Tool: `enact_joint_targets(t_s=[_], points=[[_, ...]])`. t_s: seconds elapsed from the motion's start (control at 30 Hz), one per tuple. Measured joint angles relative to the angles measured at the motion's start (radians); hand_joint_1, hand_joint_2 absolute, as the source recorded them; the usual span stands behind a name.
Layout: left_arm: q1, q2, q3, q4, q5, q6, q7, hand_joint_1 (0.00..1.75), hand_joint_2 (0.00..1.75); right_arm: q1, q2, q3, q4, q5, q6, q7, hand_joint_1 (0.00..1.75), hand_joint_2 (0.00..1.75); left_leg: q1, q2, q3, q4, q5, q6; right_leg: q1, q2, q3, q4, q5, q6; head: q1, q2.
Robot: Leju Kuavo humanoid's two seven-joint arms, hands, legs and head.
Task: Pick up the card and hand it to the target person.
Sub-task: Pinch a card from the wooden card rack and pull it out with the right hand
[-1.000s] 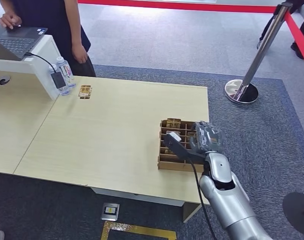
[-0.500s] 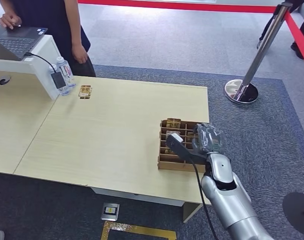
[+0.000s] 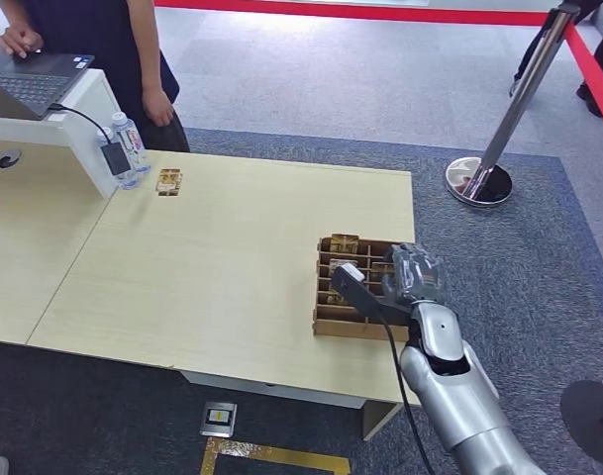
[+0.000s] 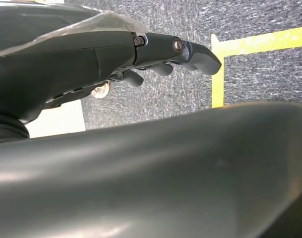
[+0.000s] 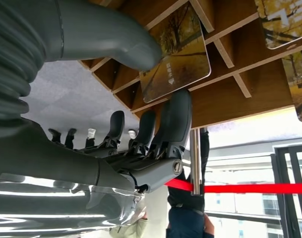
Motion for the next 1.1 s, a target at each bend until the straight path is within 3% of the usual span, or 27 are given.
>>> enact_joint_targets(t_s=[0.17, 0.5, 0.53, 0.63, 0.7, 1.1], points=[[0.0, 0.0, 0.0, 0.0, 0.0, 0.001, 0.0, 0.0, 0.0, -0.001, 0.0, 0.0, 0.003, 0.0, 0.0, 0.0, 0.99, 1.75, 0.0, 0.0, 0.0, 0.0, 0.0, 0.0, 0.0, 0.0, 0.0, 0.0, 0.0, 0.0, 0.0, 0.0], [0.0, 0.0, 0.0, 0.0, 0.003, 0.003, 0.0, 0.0, 0.0, -0.006, 0.002, 0.0, 0.027, -0.002, 0.002, -0.002, 0.99, 1.75, 0.0, 0.0, 0.0, 0.0, 0.0, 0.0, 0.0, 0.0, 0.0, 0.0, 0.0, 0.0, 0.0, 0.0], [0.0, 0.0, 0.0, 0.0, 0.003, 0.003, 0.0, 0.0, 0.0, -0.007, 0.002, 0.0, 0.03, -0.002, 0.002, -0.002, 1.09, 1.75, 0.0, 0.0, 0.0, 0.0, 0.0, 0.0, 0.0, 0.0, 0.0, 0.0, 0.0, 0.0, 0.0, 0.0], [0.0, 0.0, 0.0, 0.0, 0.003, 0.003, -0.001, 0.0, 0.0, -0.007, 0.002, 0.0, 0.036, -0.002, 0.002, -0.002, 1.6, 1.75, 0.0, 0.0, 0.0, 0.0, 0.0, 0.0, 0.0, 0.0, 0.0, 0.0, 0.0, 0.0, 0.0, 0.0], [0.0, 0.0, 0.0, 0.0, 0.003, 0.003, -0.001, 0.0, 0.0, -0.011, 0.002, 0.0, 0.04, -0.003, 0.001, -0.002, 1.75, 1.75, 0.0, 0.0, 0.0, 0.0, 0.0, 0.0, 0.0, 0.0, 0.0, 0.0, 0.0, 0.0, 0.0, 0.0], [0.0, 0.0, 0.0, 0.0, -0.001, 0.003, -0.001, 0.0, 0.0, -0.007, 0.0, 0.0, 0.032, -0.007, -0.023, -0.013, 1.75, 1.75, 0.0, 0.0, 0.0, 0.0, 0.0, 0.0, 0.0, 0.0, 0.0, 0.0, 0.0, 0.0, 0.0, 0.0]])
